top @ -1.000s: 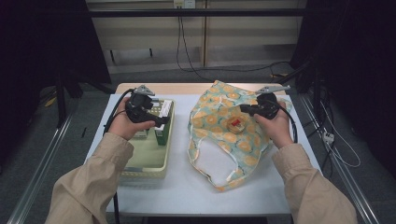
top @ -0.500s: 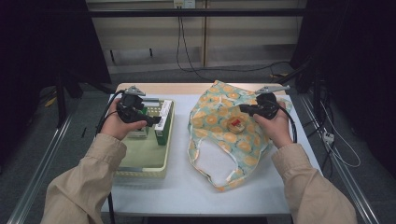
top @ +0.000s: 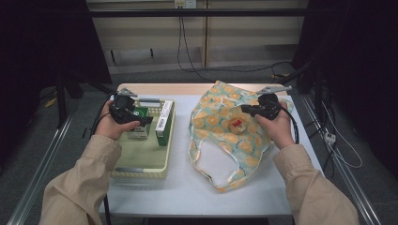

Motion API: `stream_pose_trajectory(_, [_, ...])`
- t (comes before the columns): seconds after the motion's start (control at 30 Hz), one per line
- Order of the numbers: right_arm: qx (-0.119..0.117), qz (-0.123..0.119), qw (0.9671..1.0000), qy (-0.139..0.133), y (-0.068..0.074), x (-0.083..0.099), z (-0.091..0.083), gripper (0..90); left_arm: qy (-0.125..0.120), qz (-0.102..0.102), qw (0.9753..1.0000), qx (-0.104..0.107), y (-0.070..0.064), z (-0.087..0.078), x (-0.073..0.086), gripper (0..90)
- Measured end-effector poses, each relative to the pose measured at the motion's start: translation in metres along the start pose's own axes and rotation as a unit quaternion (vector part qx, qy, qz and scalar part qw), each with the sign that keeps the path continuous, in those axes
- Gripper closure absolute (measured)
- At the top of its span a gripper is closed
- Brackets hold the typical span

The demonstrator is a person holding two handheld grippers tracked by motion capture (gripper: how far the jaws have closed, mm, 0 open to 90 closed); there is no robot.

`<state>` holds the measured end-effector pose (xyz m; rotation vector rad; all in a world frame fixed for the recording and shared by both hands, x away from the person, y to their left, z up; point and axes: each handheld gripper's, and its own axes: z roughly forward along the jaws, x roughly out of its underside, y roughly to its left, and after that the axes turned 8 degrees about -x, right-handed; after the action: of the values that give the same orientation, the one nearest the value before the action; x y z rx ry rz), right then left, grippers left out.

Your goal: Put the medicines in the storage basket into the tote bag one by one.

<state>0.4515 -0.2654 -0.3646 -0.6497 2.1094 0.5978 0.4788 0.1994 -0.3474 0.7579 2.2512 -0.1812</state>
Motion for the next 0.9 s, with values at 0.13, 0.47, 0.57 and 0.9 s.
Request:
stream_pose_trajectory(0.13, [0.0,-0.003,1.0,0.0,0.001,-0.001,0.0,90.0,0.0,-0.004,0.9999,-0.011,0.006,0.002,0.002,9.8])
stream_pose_trajectory(0.47, [-0.001,-0.003,1.0,0.002,0.002,-0.001,0.003,90.0,0.016,-0.026,0.9989,-0.036,0.016,0.015,0.01,8.3])
stream_pose_trajectory(0.57, [-0.002,-0.002,1.0,0.001,0.002,-0.001,0.003,90.0,0.02,-0.033,0.9985,-0.039,0.018,0.018,0.012,7.7])
stream_pose_trajectory(0.9, [-0.003,-0.004,1.0,0.001,0.003,-0.001,0.003,90.0,0.032,-0.042,0.9971,-0.055,0.018,0.03,0.015,7.4])
